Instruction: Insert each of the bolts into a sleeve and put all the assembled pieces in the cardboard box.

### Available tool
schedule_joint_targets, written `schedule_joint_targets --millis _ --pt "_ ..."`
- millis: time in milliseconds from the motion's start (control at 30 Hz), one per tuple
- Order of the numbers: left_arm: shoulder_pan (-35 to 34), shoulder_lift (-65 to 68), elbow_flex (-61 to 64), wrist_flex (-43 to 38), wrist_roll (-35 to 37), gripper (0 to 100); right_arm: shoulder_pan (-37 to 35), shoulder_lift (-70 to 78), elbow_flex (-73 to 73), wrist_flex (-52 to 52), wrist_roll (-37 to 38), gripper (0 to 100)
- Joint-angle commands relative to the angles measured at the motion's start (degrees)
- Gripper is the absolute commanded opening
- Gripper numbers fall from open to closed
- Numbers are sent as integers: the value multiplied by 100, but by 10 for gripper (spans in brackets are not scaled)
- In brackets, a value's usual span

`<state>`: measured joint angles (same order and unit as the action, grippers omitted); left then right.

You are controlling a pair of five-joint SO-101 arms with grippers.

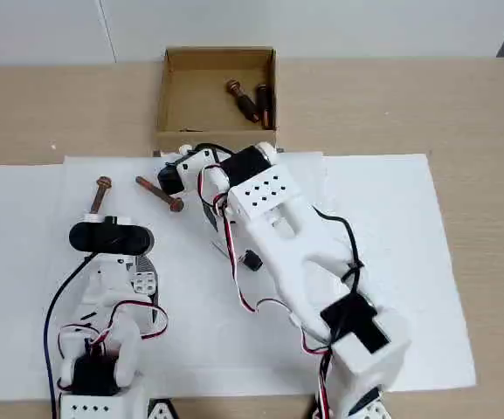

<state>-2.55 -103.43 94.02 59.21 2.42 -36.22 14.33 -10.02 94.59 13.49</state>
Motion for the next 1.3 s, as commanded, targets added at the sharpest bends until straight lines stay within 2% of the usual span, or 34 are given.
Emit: schedule_joint_targets --millis 0,500,667,900,1267 --pt "-35 -70 -22 0 -9 6 -31 92 -26 -224 141 184" --pt "-35 -70 -22 0 -9 6 -31 1218 -26 -778 141 177" --pt "-35 -70 -22 0 -9 6 -22 1473 -44 -778 149 46" --pt "-35 -70 -22 0 -9 6 -22 1455 -62 -716 149 43" --pt "-26 -70 -22 0 -35 6 -4 -523 -141 -505 132 16"
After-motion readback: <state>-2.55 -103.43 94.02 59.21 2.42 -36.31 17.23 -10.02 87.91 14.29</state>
